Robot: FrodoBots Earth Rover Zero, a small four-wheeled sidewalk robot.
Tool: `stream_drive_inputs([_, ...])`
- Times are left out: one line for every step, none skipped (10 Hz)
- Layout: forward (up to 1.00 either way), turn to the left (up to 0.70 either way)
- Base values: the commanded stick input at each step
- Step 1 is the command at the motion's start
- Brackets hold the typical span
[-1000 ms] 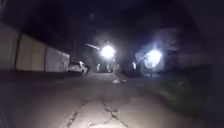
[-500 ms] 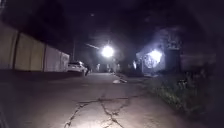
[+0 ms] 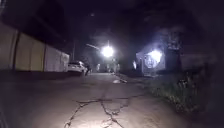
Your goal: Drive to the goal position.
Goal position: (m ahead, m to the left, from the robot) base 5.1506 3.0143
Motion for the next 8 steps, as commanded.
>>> stream_drive_inputs([0.5,0.0])
stream_drive_inputs([0.5,0.0])
stream_drive_inputs([0.5,0.0])
stream_drive_inputs([0.5,0.0])
stream_drive_inputs([0.5,0.0])
stream_drive_inputs([0.5,0.0])
stream_drive_inputs([0.5,0.0])
stream_drive_inputs([0.5,0.0])
